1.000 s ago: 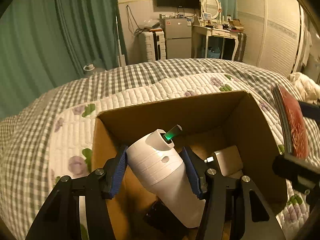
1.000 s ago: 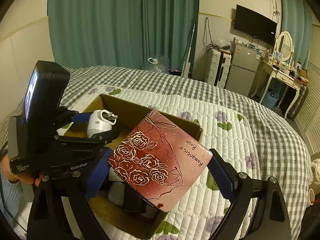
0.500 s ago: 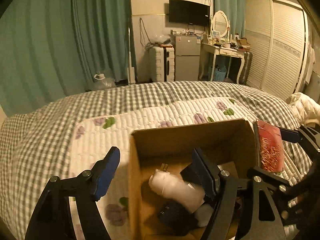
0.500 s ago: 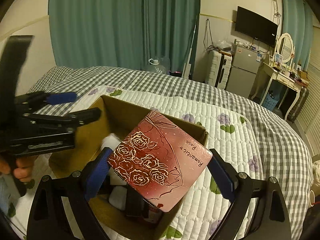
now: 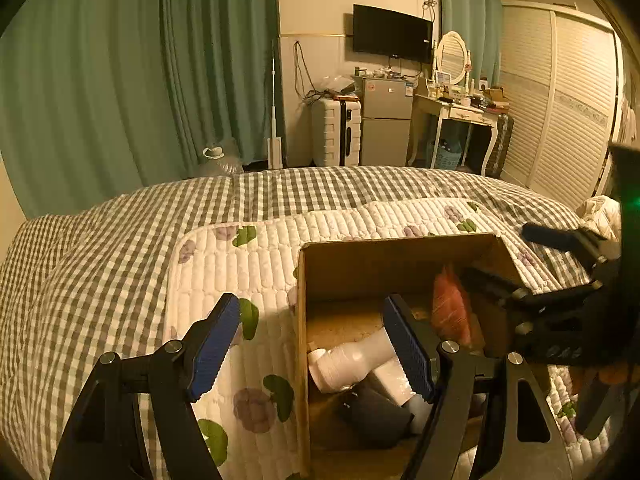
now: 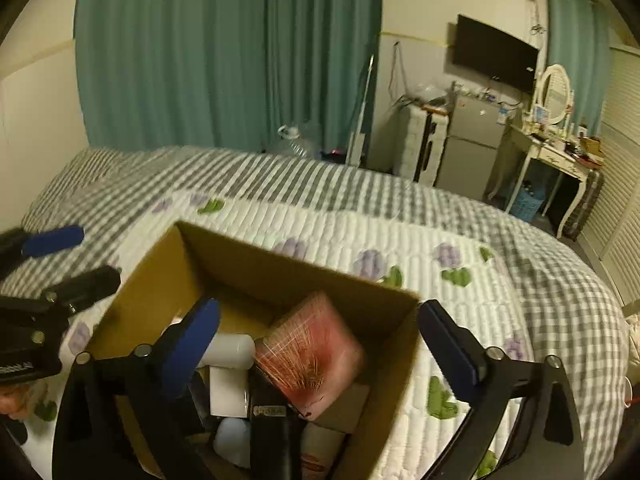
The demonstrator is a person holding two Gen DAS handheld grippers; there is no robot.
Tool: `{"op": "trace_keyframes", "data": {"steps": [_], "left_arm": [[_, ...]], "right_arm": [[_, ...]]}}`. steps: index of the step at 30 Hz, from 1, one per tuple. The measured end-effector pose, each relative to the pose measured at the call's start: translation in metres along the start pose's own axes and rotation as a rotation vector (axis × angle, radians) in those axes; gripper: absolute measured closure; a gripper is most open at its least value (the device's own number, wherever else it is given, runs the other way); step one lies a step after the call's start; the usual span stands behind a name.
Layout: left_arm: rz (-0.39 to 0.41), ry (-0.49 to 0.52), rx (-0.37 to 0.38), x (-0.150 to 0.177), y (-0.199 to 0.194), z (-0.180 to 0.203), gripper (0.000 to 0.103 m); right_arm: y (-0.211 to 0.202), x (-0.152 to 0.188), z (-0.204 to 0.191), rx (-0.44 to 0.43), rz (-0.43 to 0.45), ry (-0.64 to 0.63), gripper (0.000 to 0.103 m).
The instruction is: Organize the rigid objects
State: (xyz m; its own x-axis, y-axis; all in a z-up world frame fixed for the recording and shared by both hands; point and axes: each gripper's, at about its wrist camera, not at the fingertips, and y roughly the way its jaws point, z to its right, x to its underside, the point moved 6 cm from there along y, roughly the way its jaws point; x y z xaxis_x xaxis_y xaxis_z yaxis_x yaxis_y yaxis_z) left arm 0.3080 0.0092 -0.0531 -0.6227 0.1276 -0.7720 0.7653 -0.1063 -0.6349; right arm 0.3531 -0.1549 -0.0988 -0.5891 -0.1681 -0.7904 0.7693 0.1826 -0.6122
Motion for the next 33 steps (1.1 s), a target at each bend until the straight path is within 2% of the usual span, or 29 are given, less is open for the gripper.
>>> {"op": "trace_keyframes", "data": {"steps": [5, 11, 14, 17, 21, 27, 31, 33], "left_arm": [[0.04, -0.008, 0.0, -0.01, -0.037, 0.007, 0.025], [0.147, 0.003, 0.006, -0.036, -0.111, 0.025, 0.013], [0.215, 0.009, -0.011, -0.045, -0.147, 0.03, 0.0], [0.298, -0.014, -0.026, -0.045, -0.18, 0.031, 0.0], [0.343, -0.051, -0.03, -0.032, -0.201, 0.028, 0.0], [0.386, -0.033, -0.093, -0.001, -0.191, 0.028, 0.0], [0.413, -0.052, -0.128, 0.028, -0.161, 0.022, 0.0], [0.402, -0.037, -0.141, 0.043, -0.144, 0.021, 0.0]], "right_arm": [[-0.05, -0.013, 0.012, 0.034, 0.047, 0.038, 0.002], [-0.138, -0.039, 0.019, 0.091, 0.15, 0.066, 0.001], [-0.181, -0.048, 0.021, 0.104, 0.213, 0.078, 0.0], [-0.216, -0.048, 0.019, 0.123, 0.251, 0.076, 0.0], [-0.255, -0.031, 0.016, 0.136, 0.325, 0.083, 0.0], [-0.253, 0.007, 0.009, 0.123, 0.365, 0.102, 0.0], [-0.223, 0.039, 0.006, 0.128, 0.434, 0.097, 0.0], [-0.199, 0.054, 0.005, 0.127, 0.42, 0.095, 0.0]]}}
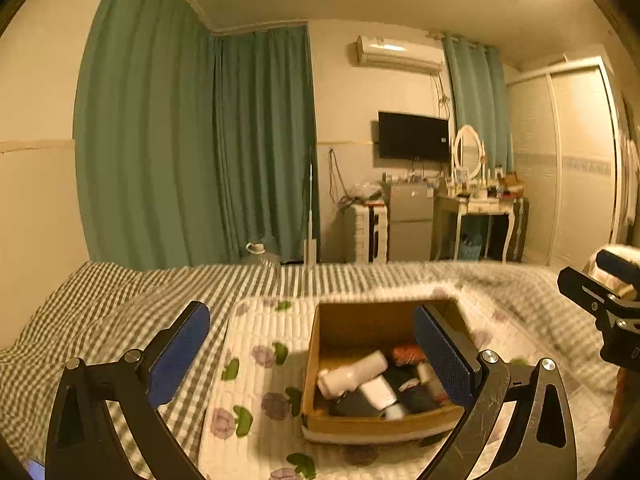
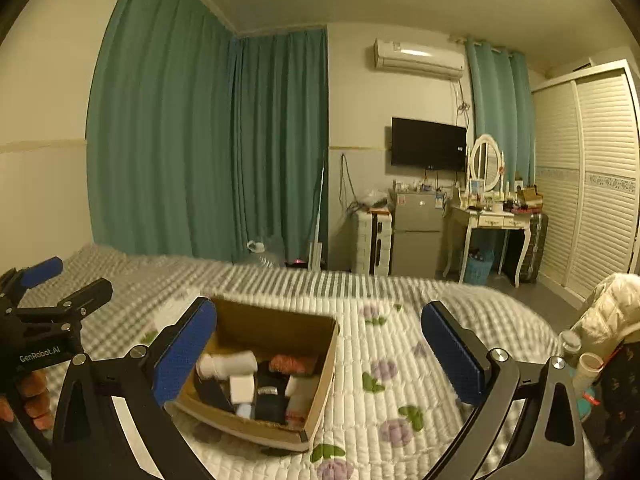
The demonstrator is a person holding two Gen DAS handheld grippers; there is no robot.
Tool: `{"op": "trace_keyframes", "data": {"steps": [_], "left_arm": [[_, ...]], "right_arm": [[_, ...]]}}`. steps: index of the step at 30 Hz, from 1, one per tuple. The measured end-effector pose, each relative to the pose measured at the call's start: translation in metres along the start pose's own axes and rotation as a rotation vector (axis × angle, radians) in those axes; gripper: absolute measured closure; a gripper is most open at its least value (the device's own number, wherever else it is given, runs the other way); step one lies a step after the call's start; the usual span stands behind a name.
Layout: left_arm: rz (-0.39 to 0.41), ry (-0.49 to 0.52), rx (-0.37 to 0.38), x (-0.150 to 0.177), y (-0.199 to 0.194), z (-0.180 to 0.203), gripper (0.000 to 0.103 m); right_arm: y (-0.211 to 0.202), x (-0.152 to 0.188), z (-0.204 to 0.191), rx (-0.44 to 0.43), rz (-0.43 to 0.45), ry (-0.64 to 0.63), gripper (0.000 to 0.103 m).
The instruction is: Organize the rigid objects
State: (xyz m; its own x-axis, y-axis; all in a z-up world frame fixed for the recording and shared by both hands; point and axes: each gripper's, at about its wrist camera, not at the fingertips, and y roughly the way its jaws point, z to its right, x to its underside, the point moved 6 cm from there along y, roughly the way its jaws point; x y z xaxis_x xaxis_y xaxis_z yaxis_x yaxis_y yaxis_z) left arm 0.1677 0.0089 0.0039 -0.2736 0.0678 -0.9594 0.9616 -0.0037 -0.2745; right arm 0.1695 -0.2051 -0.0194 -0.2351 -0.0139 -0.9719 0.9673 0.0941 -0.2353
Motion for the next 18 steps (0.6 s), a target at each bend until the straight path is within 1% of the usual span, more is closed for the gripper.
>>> {"op": "trace_keyframes", "data": {"steps": [1, 4, 7, 9, 11, 15, 18], "left_arm": [[-0.016, 0.017, -0.001, 0.014, 0.008, 0.002, 0.0], [-0.058, 0.025, -0.004, 0.046, 0.022, 0.003, 0.0], [-0.108, 0.016, 0.027, 0.064, 0.029, 0.006, 0.0], [-0.116, 0.028, 0.025, 0.069, 0.031, 0.008, 0.0], [-0.102, 0.042, 0.014, 0.07, 0.029, 0.01, 0.0], [-0.077, 0.029, 0.024, 0.069, 0.024, 0.01, 0.0], [-0.075, 0.027, 0.035, 0.07, 0.023, 0.011, 0.0]], "right_arm": [[0.006, 0.007, -0.001, -0.002, -0.009, 0.002, 0.0], [0.026, 0.038, -0.004, -0.004, -0.05, 0.023, 0.0], [0.036, 0.056, -0.007, 0.007, -0.075, 0.016, 0.0], [0.038, 0.064, -0.008, 0.013, -0.088, 0.017, 0.0], [0.041, 0.068, -0.008, 0.013, -0.102, 0.031, 0.0], [0.042, 0.071, -0.006, 0.02, -0.111, 0.032, 0.0], [0.043, 0.074, -0.008, 0.013, -0.114, 0.028, 0.0]]}}
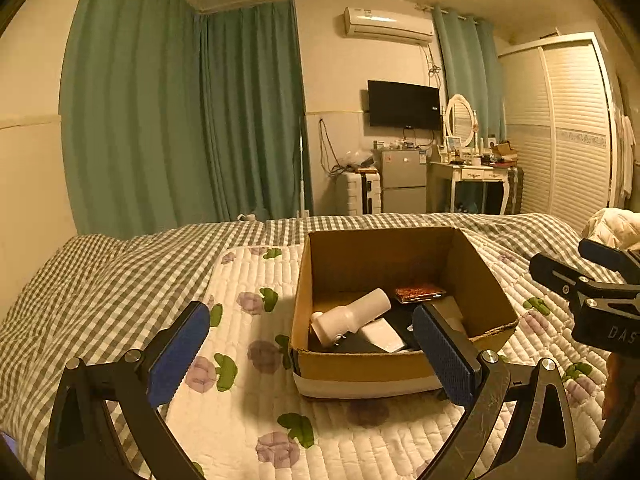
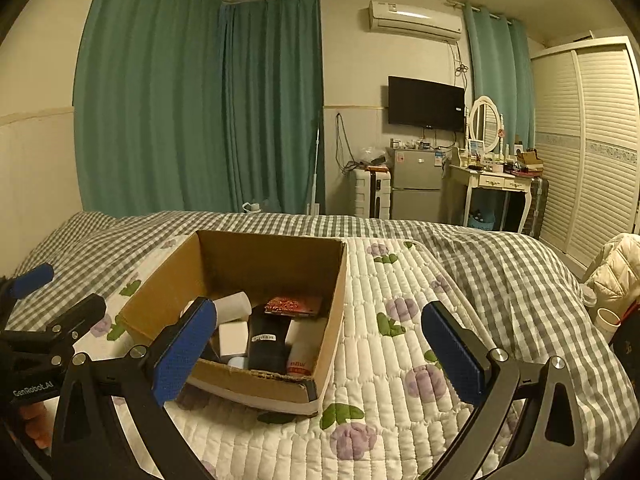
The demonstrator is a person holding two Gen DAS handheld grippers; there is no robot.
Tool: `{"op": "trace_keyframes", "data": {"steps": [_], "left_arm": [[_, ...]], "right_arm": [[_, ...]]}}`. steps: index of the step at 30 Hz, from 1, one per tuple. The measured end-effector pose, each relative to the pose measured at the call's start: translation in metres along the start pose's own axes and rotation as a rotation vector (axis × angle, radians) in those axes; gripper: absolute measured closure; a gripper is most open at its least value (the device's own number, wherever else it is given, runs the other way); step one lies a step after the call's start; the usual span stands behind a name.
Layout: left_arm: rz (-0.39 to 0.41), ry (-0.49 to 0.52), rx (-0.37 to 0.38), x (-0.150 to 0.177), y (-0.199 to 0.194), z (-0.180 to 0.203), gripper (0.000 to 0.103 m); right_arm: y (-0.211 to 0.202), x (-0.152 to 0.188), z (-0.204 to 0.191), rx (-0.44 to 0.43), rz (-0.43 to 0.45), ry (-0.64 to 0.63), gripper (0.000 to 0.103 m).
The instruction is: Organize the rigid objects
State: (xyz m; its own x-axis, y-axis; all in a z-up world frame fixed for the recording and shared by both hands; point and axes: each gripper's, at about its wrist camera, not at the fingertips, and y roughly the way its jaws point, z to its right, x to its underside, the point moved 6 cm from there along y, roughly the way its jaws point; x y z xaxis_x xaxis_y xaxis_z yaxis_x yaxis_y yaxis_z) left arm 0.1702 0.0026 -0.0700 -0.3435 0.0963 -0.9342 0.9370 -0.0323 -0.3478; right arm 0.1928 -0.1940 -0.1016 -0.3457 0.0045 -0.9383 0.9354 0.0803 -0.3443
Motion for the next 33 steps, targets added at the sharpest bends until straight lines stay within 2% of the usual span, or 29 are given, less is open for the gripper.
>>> {"op": "trace_keyframes", "data": {"steps": [10, 33], "left_arm": [[0.006, -0.036, 0.007, 0.0023, -0.0003, -0.0014, 0.0], [-0.014, -0.045, 0.019, 0.0074, 0.0029, -0.0024, 0.0]], "right_arm": [[-0.0001, 0.0038, -0.0017, 0.007, -0.005, -0.014, 0.0], [0.0, 0.0079, -0.0064, 0.017, -0.007, -0.046, 0.0]]}}
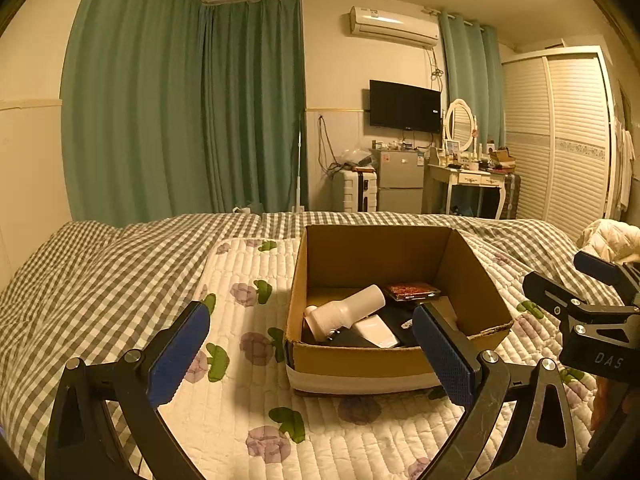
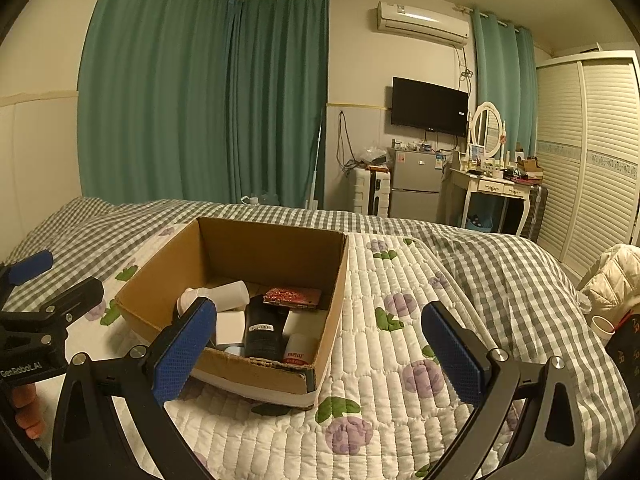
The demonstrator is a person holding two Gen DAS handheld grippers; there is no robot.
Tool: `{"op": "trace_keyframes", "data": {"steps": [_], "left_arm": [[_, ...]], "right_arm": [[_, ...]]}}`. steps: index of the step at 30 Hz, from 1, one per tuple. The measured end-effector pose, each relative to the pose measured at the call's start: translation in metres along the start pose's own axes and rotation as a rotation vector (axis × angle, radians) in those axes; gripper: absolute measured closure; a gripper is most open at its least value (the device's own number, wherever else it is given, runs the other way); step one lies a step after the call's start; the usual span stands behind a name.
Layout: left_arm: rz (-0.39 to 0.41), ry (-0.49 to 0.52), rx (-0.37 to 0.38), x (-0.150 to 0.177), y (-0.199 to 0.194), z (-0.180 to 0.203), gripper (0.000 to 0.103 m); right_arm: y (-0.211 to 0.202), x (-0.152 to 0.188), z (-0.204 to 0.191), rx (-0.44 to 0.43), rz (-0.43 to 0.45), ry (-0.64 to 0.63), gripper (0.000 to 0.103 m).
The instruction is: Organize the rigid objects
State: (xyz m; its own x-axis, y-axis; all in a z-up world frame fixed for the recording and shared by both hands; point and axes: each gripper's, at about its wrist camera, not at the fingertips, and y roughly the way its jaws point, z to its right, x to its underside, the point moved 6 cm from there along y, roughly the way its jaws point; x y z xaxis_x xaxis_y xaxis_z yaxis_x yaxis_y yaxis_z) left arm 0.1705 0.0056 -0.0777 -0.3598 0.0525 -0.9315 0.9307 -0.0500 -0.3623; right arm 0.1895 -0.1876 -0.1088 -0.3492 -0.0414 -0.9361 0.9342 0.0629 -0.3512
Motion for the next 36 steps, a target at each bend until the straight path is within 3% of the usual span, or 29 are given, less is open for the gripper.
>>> {"op": "trace_keyframes", "data": {"steps": [36], "left_arm": [[-0.005, 0.007, -0.011, 0.0052, 0.0003, -0.0027, 0.0]], "right_arm": [[0.0049, 0.0054, -0.0008, -0.004, -0.022, -0.014, 0.0]]}}
